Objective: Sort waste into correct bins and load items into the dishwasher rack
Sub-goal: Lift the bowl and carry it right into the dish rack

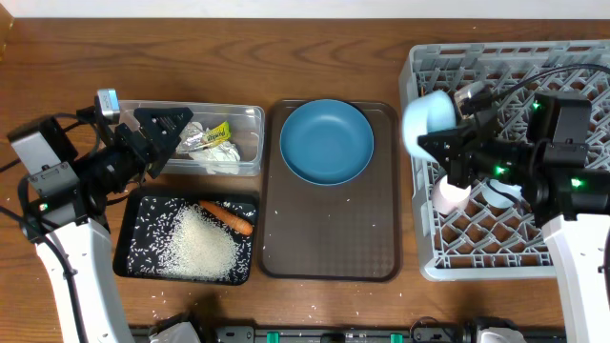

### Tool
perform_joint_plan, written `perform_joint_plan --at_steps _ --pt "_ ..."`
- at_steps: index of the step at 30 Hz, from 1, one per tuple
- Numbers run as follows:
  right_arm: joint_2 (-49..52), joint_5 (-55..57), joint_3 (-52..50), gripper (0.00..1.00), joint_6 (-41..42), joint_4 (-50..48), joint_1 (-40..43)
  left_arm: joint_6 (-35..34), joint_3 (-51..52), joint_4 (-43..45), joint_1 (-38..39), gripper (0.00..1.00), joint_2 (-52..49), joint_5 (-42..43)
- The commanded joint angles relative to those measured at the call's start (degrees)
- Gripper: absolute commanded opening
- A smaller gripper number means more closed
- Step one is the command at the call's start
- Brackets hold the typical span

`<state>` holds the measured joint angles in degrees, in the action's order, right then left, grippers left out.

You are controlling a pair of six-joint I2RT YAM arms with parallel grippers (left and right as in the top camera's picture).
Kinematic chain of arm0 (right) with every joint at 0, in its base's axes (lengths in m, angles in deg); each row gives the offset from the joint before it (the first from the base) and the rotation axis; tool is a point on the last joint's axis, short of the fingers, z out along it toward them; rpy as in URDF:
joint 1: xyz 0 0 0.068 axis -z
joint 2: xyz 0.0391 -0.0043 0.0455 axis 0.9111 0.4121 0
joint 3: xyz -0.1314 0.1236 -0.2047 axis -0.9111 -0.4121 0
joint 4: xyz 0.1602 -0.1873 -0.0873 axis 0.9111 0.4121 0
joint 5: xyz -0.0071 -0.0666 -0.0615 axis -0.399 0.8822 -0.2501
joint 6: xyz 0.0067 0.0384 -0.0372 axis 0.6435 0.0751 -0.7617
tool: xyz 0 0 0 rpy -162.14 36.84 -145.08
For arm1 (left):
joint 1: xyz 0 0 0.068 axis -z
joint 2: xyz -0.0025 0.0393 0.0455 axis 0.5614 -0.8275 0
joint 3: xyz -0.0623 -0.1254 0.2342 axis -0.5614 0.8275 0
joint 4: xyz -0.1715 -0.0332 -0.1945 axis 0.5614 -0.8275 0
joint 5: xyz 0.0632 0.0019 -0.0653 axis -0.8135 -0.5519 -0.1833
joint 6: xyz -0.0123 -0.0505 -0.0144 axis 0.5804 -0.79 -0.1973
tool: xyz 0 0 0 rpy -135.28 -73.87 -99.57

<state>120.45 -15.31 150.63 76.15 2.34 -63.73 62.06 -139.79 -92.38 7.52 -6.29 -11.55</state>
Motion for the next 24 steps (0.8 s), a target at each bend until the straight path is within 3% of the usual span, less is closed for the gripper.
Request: perform_joint_plan --at_steps 1,5,12,19,24 --pt "-1.4 -10.9 0.8 0.01 -6.6 -0.5 0.7 -0.5 -0.5 -0.1 -0.3 0.98 0.3 -0.1" --pt "-1.5 -2.0 0.8 0.01 -0.3 -1.2 1.6 -0.5 -0.5 -0.1 -0.3 0.98 0.3 -0.1" --pt "3.5 -3.1 0.8 0.01 -0.6 -2.0 5.1 -0.5 -0.5 -0.1 -0.3 0.99 0.3 -0.1" --pt "15.3 -23.8 0.8 0.01 -4.4 -4.9 12.2 -0.5 -0.5 -0.1 -0.3 0.99 0.3 -0.1" --pt "25.4 -36.0 0.9 0.01 -2.2 -9.8 17.0 -0.5 -0.5 -0.1 -0.3 0.99 0.3 -0.1"
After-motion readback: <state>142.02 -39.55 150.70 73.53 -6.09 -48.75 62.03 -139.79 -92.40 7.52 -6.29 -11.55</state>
